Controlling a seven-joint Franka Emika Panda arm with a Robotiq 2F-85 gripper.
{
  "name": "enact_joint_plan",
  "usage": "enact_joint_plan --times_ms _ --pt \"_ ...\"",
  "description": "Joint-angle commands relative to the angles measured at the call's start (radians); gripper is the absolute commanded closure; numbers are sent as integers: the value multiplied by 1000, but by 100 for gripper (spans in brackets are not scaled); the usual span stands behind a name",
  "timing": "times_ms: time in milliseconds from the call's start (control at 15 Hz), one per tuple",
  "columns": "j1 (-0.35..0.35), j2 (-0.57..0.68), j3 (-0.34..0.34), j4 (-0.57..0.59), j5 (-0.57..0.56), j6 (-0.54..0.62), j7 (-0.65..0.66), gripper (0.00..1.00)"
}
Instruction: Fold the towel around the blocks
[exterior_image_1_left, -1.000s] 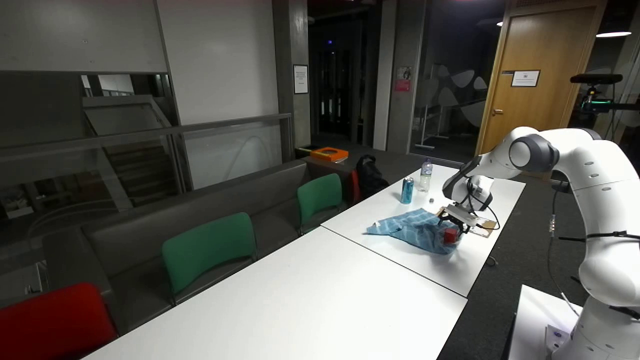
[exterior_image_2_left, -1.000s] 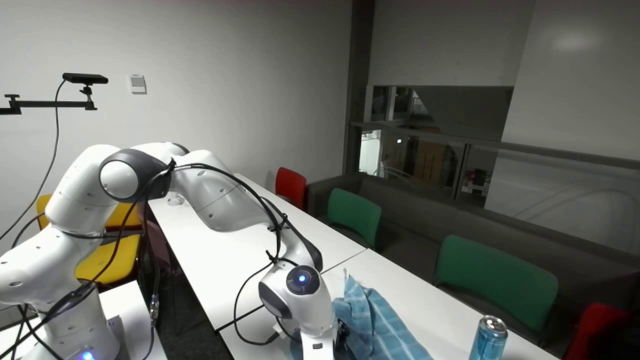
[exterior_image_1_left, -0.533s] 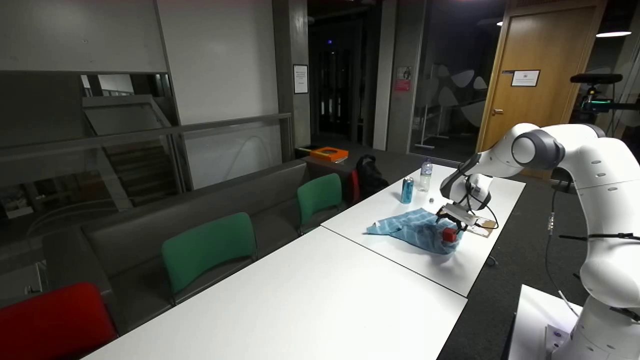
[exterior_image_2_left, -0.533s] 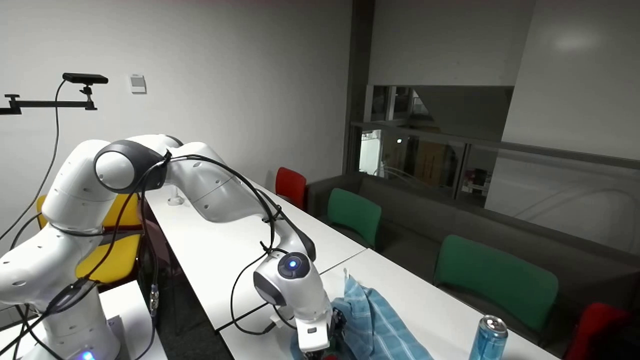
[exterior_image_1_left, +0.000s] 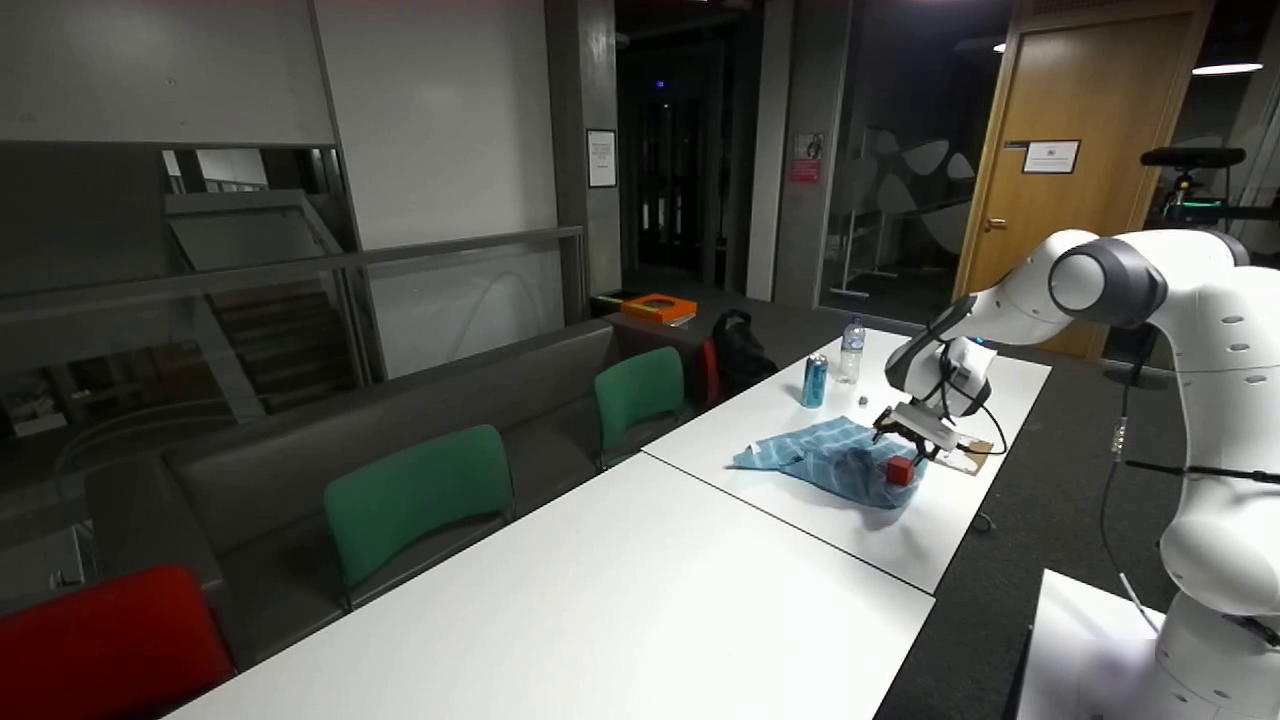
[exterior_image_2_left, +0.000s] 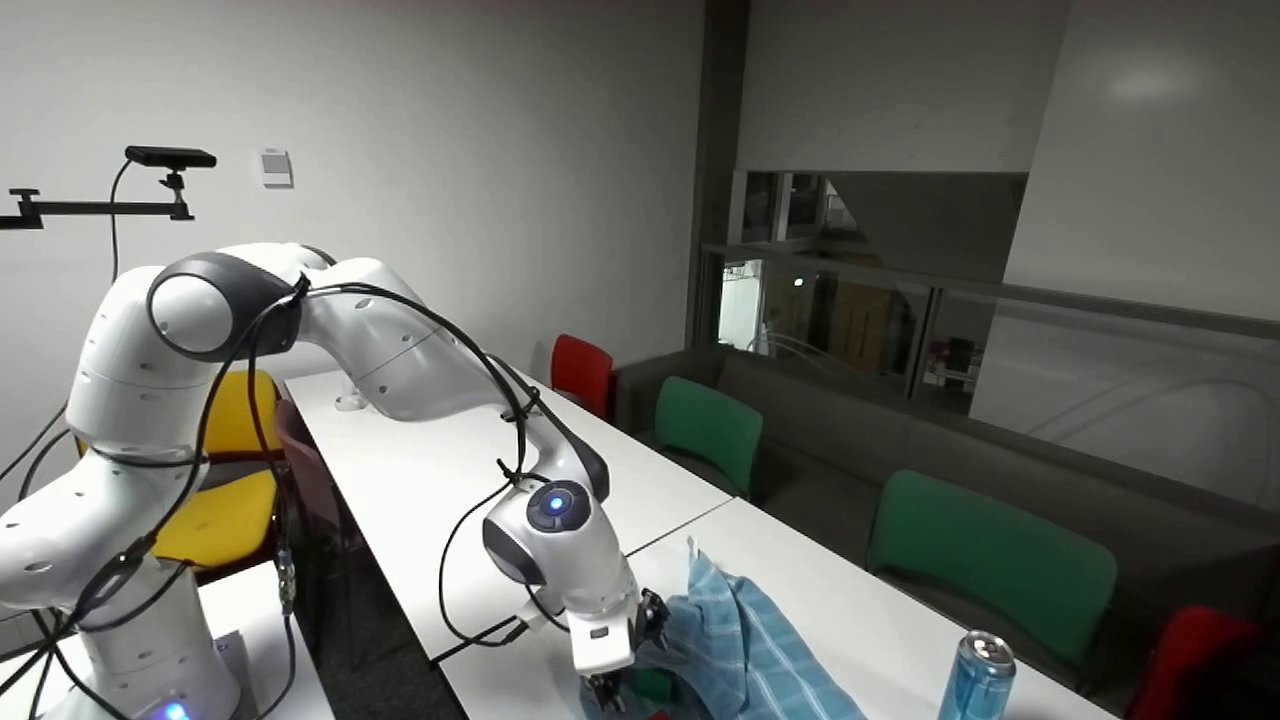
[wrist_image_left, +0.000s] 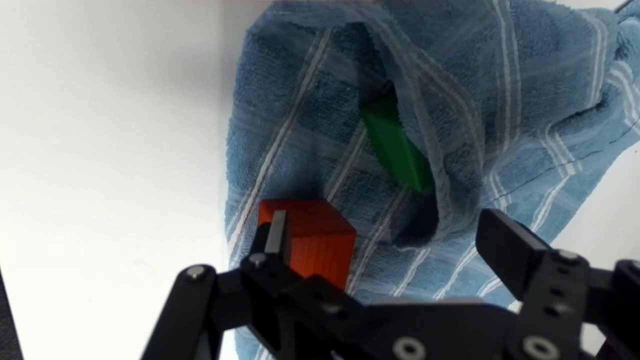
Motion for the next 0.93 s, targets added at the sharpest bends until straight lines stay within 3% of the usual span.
enact_joint_plan --times_ms 0,400,867 --pt "-18 -107 37 -106 49 49 -89 0" --pt "-7 -198 71 -193 96 133 -161 0" --pt "11 -259 95 -261 72 186 -137 0"
